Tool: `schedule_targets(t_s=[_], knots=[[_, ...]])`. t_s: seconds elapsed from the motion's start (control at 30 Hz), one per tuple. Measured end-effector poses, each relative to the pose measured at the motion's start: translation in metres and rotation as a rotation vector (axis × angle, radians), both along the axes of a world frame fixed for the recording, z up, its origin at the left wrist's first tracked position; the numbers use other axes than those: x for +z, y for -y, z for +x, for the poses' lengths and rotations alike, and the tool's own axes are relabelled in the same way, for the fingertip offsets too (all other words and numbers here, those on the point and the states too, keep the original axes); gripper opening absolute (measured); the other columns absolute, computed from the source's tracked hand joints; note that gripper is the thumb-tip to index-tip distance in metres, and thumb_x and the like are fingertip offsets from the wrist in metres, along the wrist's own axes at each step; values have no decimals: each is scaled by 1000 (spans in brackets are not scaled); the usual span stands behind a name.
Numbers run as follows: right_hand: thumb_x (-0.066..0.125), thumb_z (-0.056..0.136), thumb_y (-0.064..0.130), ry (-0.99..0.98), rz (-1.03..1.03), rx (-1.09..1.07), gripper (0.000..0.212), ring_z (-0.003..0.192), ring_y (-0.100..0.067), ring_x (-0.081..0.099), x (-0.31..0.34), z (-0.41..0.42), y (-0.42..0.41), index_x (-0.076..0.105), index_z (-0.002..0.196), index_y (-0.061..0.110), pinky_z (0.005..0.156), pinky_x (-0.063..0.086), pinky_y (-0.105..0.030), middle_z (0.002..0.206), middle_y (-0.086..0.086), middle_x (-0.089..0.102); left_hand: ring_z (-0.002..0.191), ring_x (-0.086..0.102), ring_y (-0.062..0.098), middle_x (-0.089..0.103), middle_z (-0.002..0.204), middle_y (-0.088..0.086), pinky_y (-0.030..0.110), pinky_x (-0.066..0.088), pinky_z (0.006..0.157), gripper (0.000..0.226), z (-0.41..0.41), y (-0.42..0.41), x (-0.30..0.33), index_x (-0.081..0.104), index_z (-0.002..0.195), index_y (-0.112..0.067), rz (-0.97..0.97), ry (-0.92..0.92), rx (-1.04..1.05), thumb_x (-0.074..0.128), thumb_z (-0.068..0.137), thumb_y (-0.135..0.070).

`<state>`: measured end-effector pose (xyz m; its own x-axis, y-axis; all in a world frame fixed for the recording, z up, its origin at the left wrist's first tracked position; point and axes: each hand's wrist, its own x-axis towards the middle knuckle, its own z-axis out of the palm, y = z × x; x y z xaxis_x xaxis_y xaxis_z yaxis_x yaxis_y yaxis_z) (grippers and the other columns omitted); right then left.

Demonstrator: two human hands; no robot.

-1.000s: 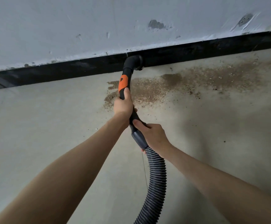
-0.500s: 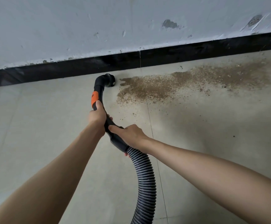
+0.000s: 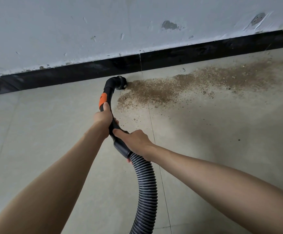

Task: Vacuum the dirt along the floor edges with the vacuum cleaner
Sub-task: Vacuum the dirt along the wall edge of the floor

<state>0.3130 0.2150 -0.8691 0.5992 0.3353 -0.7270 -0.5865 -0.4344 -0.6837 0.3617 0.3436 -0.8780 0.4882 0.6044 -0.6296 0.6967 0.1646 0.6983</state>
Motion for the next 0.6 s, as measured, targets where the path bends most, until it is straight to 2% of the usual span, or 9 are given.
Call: schedule_targets(t_s=[0.1, 0.3, 0.43, 0.5, 0.6], knots=[[66, 77, 59, -7, 17, -26, 56, 34, -20, 56, 2, 1, 0, 53, 82, 5, 43, 51, -26, 70, -10, 60, 48, 52, 21, 51, 63, 8, 28, 44, 47, 46, 4, 2, 4, 45, 82, -8, 55, -24, -46, 37, 96, -51], [67, 78, 58, -24, 47, -66, 55, 35, -21, 56, 6, 3, 3, 53, 82, 5, 41, 50, -25, 72, -11, 61, 50, 51, 21, 50, 66, 9, 29, 44, 49, 44, 10, 9, 11, 45, 103, -4, 83, -19, -85, 37, 98, -47], [66, 80, 57, -46, 75, -79, 54, 39, -24, 57, 7, 3, 7, 53, 82, 4, 44, 50, -26, 72, -12, 61, 50, 52, 20, 50, 69, 9, 28, 43, 46, 44, 14, 14, 14, 44, 104, -4, 114, -19, -117, 36, 98, -46], [66, 80, 57, -55, 85, -90, 55, 45, -26, 57, 8, 5, 9, 53, 83, 4, 49, 52, -29, 75, -13, 60, 50, 52, 20, 51, 70, 9, 27, 42, 45, 44, 16, 16, 14, 45, 104, -4, 136, -21, -136, 35, 98, -47], [67, 80, 56, -64, 107, -94, 54, 46, -27, 57, 9, 7, 11, 53, 84, 4, 51, 52, -31, 74, -14, 60, 50, 53, 20, 52, 69, 9, 27, 41, 45, 43, 17, 16, 14, 45, 97, -5, 163, -20, -141, 35, 98, -47]])
